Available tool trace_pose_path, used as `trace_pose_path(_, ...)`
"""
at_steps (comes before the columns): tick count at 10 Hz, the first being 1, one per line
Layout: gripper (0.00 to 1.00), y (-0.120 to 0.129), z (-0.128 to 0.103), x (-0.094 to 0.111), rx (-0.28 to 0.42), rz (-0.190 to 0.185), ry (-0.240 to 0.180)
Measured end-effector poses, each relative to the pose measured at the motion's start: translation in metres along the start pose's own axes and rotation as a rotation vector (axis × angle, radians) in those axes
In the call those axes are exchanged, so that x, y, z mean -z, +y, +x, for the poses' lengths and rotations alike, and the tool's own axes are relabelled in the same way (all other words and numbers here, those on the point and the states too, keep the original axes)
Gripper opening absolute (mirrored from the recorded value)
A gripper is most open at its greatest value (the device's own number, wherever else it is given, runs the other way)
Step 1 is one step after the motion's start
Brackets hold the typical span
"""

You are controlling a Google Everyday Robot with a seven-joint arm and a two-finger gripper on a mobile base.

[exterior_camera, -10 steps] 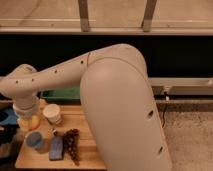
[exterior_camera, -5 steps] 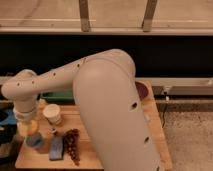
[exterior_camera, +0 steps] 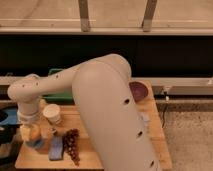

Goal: Place apple in plastic cup

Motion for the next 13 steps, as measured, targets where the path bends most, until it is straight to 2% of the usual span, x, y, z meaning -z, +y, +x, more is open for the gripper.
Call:
trace_pose_path(4, 0.59, 0.0047, 0.0013, -0.0004, -0.004, -0.001, 0.011)
trace_pose_path(5, 0.62, 0.0056, 0.002, -0.0014, -0.003, -0.003, 0.013)
trace_pose_path(9, 0.62, 0.0085, 0.0047, -0.0033, -0.004, -0.006, 0.016)
trace_pose_path(13, 0.62, 0.007, 0.0034, 0.0003, -0.001, 0.013, 0.017)
